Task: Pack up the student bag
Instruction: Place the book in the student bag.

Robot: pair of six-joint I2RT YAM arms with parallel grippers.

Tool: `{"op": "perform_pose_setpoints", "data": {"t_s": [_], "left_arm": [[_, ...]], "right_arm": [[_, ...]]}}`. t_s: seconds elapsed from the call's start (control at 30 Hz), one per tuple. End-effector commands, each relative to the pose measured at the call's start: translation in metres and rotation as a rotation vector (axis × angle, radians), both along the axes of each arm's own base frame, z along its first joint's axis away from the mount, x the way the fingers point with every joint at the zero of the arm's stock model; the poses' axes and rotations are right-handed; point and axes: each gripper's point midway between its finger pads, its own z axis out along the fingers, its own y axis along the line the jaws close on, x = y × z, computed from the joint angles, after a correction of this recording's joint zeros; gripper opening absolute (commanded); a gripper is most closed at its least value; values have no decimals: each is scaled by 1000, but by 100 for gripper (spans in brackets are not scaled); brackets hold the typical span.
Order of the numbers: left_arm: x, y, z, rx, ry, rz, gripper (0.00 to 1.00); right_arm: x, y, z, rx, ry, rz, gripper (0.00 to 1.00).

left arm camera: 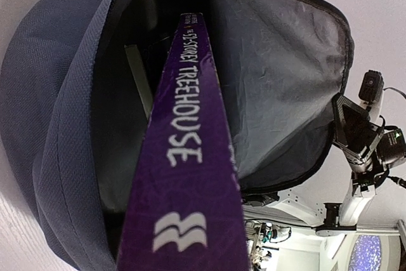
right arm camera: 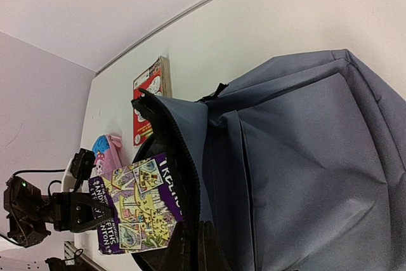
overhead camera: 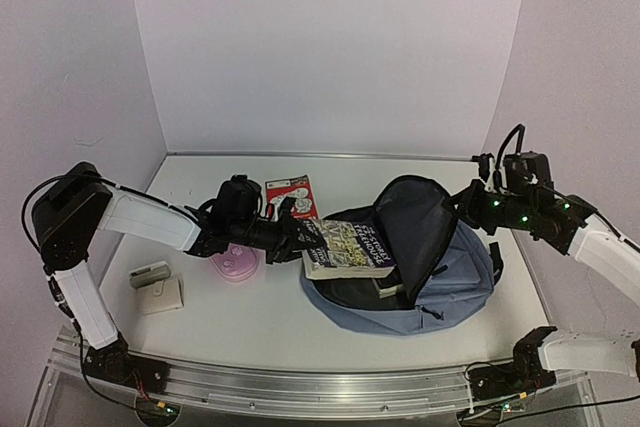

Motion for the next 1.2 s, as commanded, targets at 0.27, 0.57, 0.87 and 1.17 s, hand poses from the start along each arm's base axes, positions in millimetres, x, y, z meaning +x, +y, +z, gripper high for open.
{"op": "perform_pose_setpoints", "data": {"t_s": [0.27,0.57,0.87,1.17], "left_arm": [[14,-18,6,7,-54,-4,0],[14,-62,4,-24,-73,-71,0],[6,-104,-20,50,-121,-86,0],[7,-101,-37,211,-176,-78,38]], "right_arm": [[6,9,57,85,-144,26,0],[9,15,48,104,-129,49,0],[12,18,35,109,-113,48,0],[12,17,29,98,-107,48,0]]}}
